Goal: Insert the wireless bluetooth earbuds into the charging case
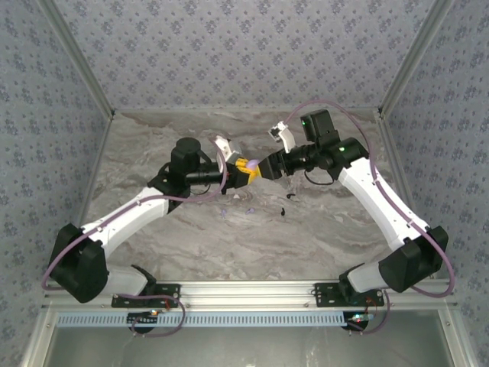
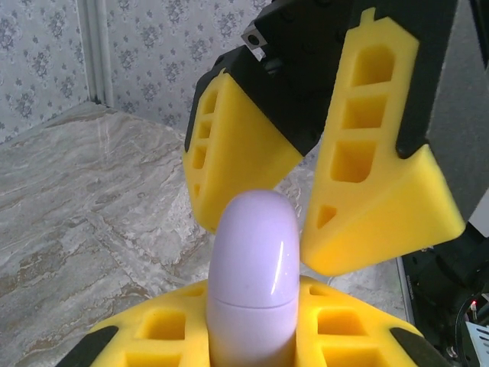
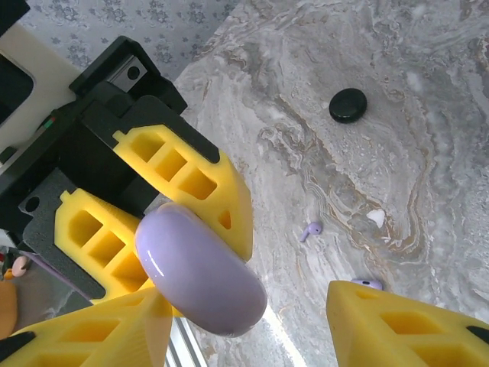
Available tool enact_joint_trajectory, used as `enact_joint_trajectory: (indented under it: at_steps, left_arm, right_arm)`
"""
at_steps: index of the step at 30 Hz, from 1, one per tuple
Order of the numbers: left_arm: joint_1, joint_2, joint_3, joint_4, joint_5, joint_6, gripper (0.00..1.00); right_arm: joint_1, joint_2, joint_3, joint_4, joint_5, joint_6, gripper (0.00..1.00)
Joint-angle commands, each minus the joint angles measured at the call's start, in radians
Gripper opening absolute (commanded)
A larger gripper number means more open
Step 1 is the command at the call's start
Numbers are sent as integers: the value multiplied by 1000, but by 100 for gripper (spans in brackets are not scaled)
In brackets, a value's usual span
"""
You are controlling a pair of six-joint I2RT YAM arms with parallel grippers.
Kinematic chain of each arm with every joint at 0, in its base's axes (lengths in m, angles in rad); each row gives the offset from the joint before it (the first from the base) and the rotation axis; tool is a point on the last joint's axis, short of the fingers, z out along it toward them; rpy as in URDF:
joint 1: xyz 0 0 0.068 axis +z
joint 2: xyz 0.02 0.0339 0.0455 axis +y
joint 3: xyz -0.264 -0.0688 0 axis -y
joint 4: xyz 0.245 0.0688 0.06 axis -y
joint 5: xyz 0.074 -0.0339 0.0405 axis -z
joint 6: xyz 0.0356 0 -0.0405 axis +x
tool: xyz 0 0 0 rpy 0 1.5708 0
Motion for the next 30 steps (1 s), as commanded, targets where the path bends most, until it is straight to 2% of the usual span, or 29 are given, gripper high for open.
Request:
enact_joint_trajectory:
  at_steps: [1,10,15,21,26,30]
  left_arm:
    - [-11,-10,13,30,42,35,21]
    - [-25,-18,0,8,49,59,21]
    - [-28,-19,-4,8,46,56,21]
    - [-19,-7,-32,72,22,-1,21]
    - [32,-10,-93,180,14,-95,22]
    - [54,-55,-123,154,-5,-112,22]
  right_arm:
    - [2,-13,34,-14,63,-6,58]
    - [-21,-19,38,7,173,45,57]
    - [-27,-19,40,10,183,56,57]
    - [-29,-38,39,4,205,61,58]
    - [-46,-37,6,-12,275,94,59]
    - [-46,16,-25,-52,289,114,59]
